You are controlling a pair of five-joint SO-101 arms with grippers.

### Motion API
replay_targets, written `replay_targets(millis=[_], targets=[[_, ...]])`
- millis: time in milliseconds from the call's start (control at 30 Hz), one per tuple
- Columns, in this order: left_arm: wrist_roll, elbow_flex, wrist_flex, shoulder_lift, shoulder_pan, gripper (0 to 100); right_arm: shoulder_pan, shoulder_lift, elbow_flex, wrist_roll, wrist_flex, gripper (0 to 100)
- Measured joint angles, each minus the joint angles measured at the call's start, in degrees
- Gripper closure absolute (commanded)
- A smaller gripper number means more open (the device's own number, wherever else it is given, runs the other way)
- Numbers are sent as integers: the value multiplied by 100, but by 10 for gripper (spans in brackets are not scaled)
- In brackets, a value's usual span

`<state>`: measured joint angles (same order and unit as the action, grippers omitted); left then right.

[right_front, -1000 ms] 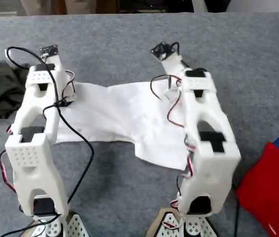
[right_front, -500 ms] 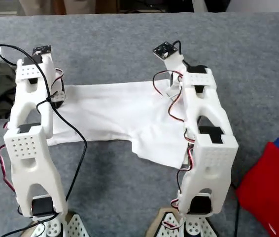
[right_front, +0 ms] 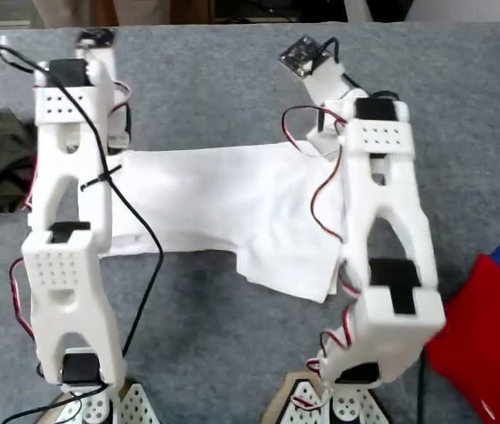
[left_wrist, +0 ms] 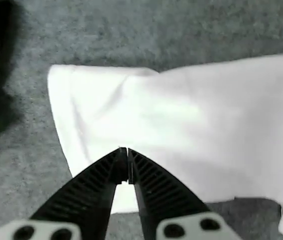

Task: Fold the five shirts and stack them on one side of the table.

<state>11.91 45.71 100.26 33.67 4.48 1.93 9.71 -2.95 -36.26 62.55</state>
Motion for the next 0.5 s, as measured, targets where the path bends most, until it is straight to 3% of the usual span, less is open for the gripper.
replay_targets(millis=[167,367,500], targets=[[149,-2295,-290,-1433,-97,981,185,-870,932,-79,141,995],[185,-5829,-2347,-3323,0,981,536,-1855,2576,-79,-431,995],[193,-7684,-3411,-3886,-53,981,492,-1881,3103,-79,-941,995]])
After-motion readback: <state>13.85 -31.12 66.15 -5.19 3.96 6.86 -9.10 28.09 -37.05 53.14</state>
